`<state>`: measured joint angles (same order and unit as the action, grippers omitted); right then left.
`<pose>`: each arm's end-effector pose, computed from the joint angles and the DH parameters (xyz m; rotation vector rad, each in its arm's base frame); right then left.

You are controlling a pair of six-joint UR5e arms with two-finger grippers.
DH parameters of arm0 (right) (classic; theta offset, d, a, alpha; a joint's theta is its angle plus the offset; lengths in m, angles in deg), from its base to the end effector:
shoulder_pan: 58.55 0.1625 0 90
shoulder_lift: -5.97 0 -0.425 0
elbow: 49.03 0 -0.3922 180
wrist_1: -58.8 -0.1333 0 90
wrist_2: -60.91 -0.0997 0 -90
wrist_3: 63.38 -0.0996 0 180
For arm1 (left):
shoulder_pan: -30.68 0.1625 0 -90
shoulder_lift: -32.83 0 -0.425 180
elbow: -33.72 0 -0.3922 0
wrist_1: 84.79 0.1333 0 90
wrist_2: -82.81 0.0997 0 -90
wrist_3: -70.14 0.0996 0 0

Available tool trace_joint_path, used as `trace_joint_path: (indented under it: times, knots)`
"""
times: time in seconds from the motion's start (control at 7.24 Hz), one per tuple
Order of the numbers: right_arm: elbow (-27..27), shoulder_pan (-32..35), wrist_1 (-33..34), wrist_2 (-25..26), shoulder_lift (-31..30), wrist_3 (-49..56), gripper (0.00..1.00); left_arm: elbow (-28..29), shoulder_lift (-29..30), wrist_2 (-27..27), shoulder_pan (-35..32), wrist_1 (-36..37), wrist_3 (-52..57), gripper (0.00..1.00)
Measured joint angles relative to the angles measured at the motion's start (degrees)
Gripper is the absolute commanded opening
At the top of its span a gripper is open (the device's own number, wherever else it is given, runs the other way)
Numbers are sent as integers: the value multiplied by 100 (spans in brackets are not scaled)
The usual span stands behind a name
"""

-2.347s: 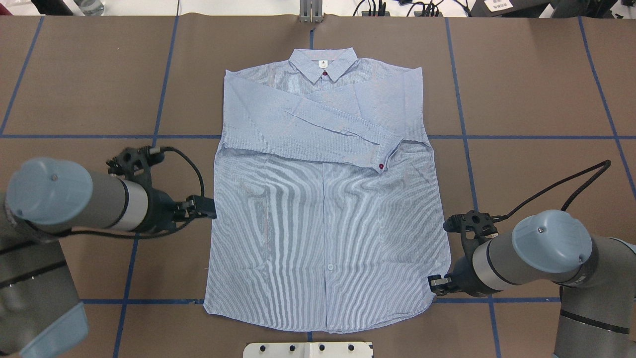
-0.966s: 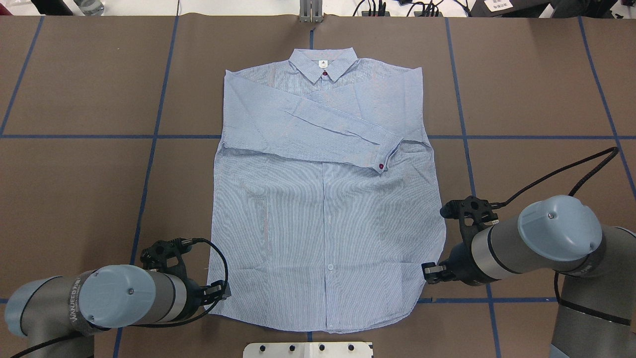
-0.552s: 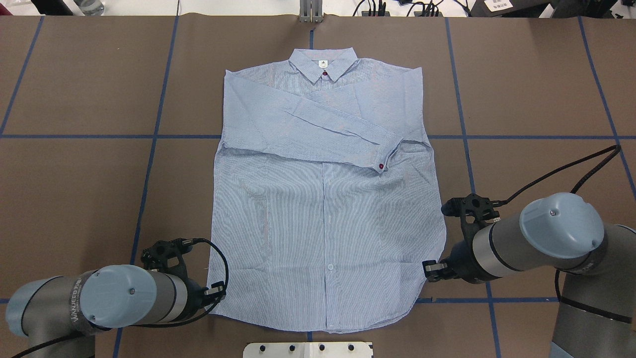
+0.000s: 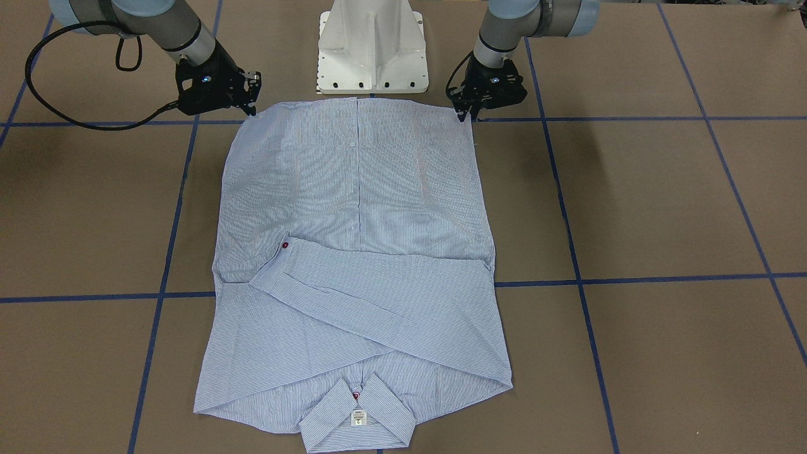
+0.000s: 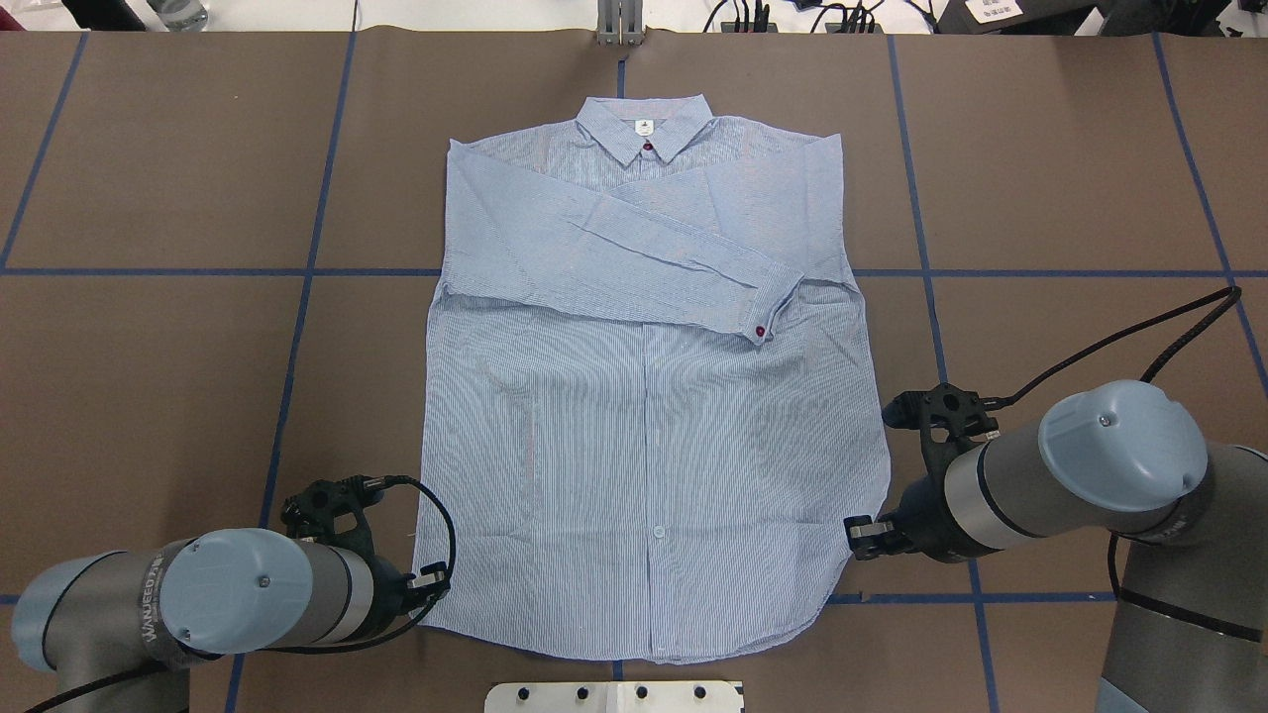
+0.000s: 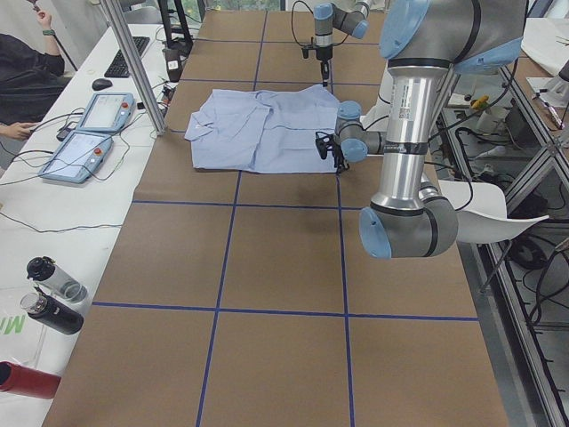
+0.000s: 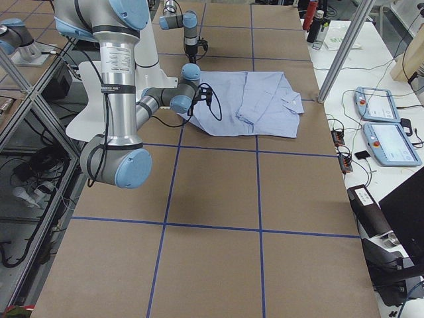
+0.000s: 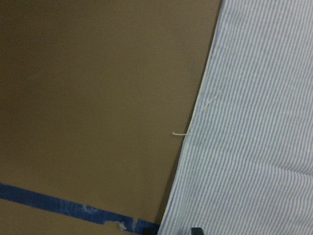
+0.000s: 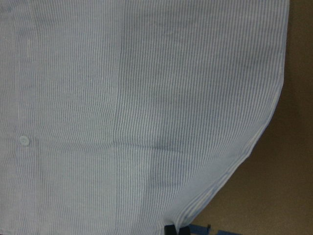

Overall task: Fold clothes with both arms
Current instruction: 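Lower both grippers onto the two hem corners and close them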

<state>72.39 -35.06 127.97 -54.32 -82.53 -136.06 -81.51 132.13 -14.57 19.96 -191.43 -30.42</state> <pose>-0.3966 -0.2714 0.3471 -0.0601 -1.0052 -0.1080 0.4996 -0.2172 0.3439 -0.1193 0.8952 -0.2884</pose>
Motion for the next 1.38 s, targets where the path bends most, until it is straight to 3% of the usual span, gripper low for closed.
trace_joint_path:
  times: [1.1, 1.38]
  knots:
    - [3, 91, 0, -78, -10, 8, 0, 2, 10, 0, 30, 3, -8, 38]
    - [4, 100, 0, -79, -10, 8, 0, 7, 14, 0, 40, 3, -8, 34]
